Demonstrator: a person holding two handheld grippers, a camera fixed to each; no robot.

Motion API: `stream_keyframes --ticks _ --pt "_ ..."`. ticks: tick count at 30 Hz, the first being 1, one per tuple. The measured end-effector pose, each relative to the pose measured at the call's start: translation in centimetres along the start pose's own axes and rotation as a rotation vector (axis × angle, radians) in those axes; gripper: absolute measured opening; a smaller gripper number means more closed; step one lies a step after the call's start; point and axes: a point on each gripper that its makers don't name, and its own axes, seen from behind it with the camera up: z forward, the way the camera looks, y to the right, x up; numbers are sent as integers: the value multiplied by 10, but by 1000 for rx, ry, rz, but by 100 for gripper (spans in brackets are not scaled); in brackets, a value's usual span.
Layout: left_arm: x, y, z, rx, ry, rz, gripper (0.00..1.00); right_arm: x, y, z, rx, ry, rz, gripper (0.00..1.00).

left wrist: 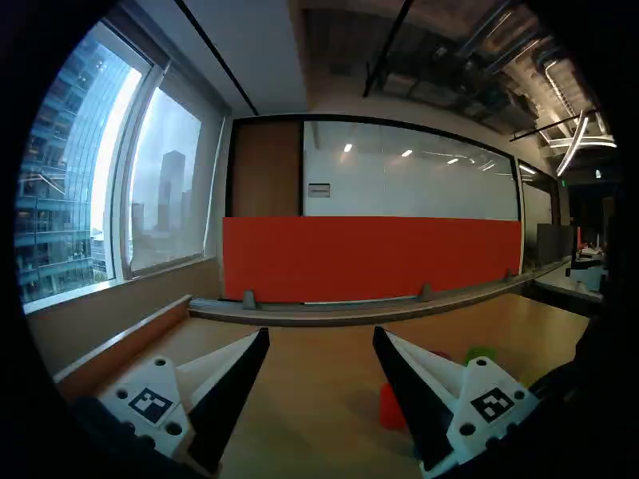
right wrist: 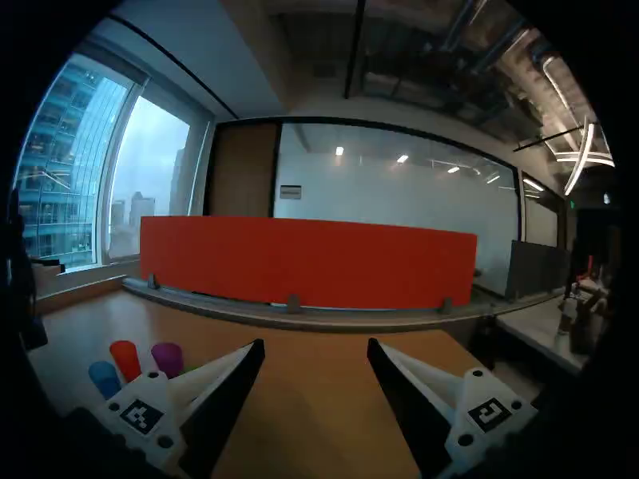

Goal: Pour water

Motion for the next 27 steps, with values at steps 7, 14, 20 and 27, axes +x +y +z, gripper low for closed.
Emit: stream_keyframes --ticks 7,14,20,27 --pt "39 9 8 -37 -8 -12 97 36 1 8 22 -1 8 100" --pt "72 12 16 -73 -19 -25 97 71 0 14 58 -3 43 100" --pt "94 21 18 -112 -20 2 97 86 1 18 71 1 50 100" --pt "99 36 19 -184 -26 4 97 92 -4 18 120 3 56 100"
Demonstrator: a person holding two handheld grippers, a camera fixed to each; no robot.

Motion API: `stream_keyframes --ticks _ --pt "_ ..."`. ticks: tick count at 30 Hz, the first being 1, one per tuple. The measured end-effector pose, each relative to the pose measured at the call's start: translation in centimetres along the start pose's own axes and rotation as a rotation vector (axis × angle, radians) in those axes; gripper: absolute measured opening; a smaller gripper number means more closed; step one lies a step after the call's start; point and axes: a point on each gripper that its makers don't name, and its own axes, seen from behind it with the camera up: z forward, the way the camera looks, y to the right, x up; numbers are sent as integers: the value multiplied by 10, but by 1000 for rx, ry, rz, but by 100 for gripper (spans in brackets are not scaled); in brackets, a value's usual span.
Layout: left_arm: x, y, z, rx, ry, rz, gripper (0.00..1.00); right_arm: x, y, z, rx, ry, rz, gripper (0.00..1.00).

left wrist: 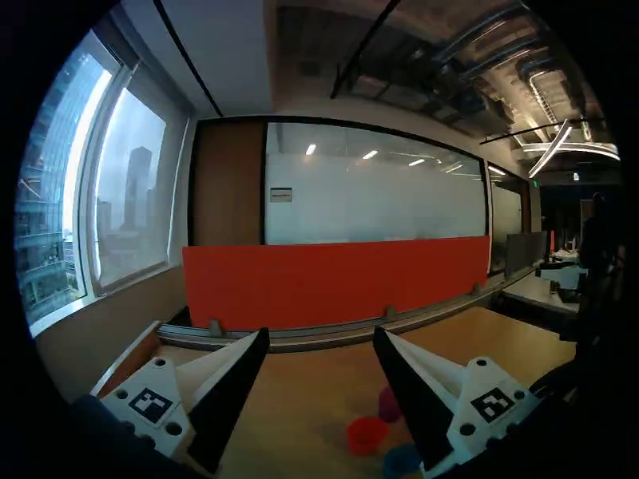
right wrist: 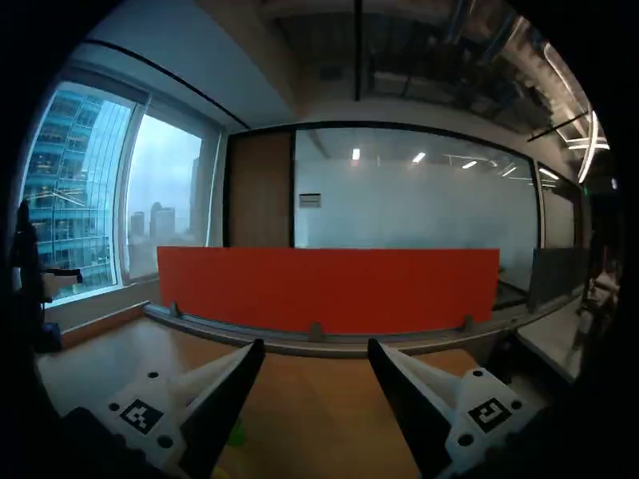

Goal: Pour water

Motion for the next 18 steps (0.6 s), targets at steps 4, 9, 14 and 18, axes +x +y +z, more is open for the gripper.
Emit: stream_keyframes --ticks 4,9,14,18 --pt "-3 9 1 -52 -8 9 97 5 -10 -2 64 4 -9 100" --pt "-6 26 -2 -132 -11 9 97 7 -31 -6 171 4 -32 100" --pt "-6 44 -7 -212 -10 -13 97 10 -54 -12 274 4 -40 100" --pt "-4 57 -13 -269 -10 -37 97 15 -69 -16 338 2 -12 100"
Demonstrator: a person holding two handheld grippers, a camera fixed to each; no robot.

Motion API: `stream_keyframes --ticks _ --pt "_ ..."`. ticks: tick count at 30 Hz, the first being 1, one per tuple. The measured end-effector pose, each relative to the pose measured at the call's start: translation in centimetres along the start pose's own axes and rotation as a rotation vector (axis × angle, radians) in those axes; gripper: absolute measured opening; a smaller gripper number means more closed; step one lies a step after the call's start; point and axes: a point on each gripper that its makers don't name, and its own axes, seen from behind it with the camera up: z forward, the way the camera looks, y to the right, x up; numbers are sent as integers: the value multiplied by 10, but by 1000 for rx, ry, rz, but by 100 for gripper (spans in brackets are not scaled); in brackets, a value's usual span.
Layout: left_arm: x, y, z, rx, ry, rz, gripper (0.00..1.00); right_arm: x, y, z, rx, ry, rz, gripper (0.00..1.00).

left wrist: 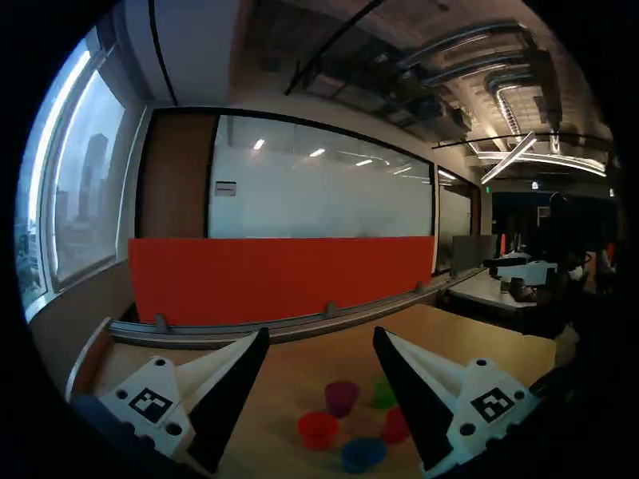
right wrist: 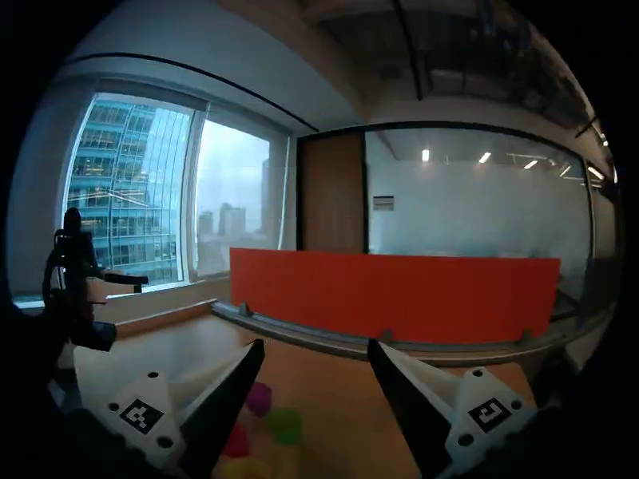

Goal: Pour water

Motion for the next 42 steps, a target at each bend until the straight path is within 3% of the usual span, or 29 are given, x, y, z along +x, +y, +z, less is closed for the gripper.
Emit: stream_keyframes --ticks 5,11,35,42 --pt "-2 17 -3 -73 -13 -22 97 2 -15 0 64 -4 14 100" --pt "-6 27 -5 -111 -27 -13 97 -4 -25 2 101 -35 -1 100" --pt "-77 27 -2 -186 -151 50 97 -61 -36 10 185 -187 -57 100" --pt "-108 37 0 -238 -196 64 97 -83 -34 16 198 -222 -65 100"
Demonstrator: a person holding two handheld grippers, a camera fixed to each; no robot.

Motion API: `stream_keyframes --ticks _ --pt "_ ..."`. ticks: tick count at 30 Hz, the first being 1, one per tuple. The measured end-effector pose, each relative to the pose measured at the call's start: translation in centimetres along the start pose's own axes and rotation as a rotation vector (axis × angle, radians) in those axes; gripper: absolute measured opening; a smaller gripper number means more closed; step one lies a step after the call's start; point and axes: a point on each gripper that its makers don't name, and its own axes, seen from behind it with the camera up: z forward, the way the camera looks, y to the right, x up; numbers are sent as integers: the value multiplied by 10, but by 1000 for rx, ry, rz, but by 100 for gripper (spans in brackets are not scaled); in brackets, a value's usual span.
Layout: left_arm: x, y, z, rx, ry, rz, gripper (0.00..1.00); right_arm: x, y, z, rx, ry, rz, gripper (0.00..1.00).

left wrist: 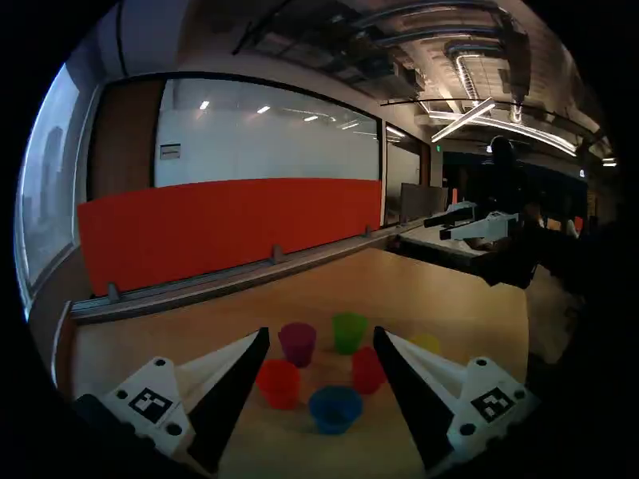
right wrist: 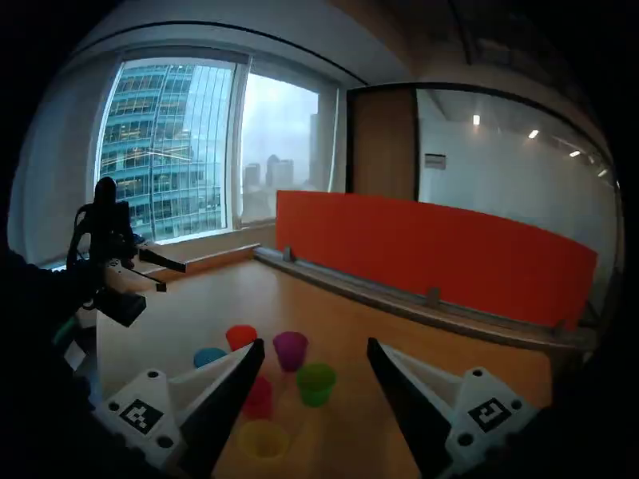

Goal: Pour water

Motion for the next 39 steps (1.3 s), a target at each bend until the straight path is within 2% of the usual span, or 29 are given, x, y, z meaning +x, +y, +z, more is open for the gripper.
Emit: stream_keyframes --ticks 17,26,39 --pt "-75 22 22 -74 -152 58 97 -45 3 22 22 -84 -4 100" --pt "-104 30 28 -118 -207 80 97 -66 4 39 35 -128 -8 100" --pt "-152 28 38 -135 -328 87 97 -85 6 62 53 -172 -17 100"
